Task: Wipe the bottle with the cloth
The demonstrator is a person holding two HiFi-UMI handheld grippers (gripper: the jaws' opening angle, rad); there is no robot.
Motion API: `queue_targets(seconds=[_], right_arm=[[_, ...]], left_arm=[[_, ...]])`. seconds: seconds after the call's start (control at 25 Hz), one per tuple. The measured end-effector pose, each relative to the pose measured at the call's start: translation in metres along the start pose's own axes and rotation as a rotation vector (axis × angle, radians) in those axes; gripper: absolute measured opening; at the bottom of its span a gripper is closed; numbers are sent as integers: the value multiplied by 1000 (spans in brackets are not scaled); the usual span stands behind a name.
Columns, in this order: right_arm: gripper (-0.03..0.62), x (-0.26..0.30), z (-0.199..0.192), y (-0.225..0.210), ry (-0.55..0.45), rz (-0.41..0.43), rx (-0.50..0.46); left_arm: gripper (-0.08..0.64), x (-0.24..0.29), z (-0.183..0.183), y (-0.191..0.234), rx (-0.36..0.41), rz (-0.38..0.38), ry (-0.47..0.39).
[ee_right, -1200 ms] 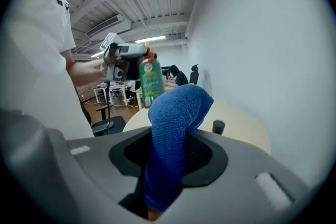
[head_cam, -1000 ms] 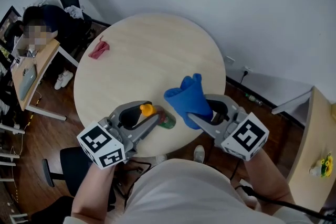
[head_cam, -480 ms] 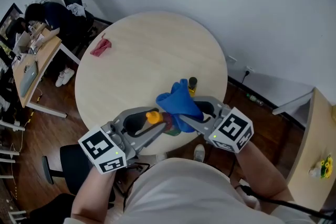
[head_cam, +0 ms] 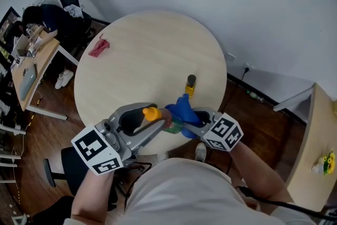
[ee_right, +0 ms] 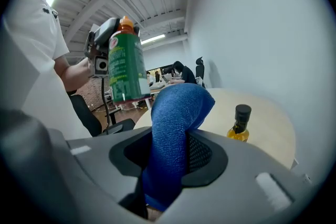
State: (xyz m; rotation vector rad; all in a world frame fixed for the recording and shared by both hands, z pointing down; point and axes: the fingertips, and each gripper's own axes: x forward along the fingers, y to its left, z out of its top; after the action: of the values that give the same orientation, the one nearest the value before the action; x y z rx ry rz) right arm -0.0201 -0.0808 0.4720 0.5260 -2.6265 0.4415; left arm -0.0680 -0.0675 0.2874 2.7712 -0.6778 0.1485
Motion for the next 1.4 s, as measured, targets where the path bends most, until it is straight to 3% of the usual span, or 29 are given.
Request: queue_targets(seconds=[0.2,0.44,0.88,1.16,1.4], right_arm=[[150,9,-5,17,39,34,-11],[150,7,-4,36,57,69,-22],[151,-24,-19,49,66,65,2],[150,-65,-27,37,37,-31,49],[152,-113,-44,10,22,-166,122]], left_arm=[[158,4,7,1,29,-1,-2],[158,8,-3,14,65,51,25],[158,16,-22,42,58,88,61],[158,28,-41,57,65,103,97],[158,47,-87,82,132,159,148]])
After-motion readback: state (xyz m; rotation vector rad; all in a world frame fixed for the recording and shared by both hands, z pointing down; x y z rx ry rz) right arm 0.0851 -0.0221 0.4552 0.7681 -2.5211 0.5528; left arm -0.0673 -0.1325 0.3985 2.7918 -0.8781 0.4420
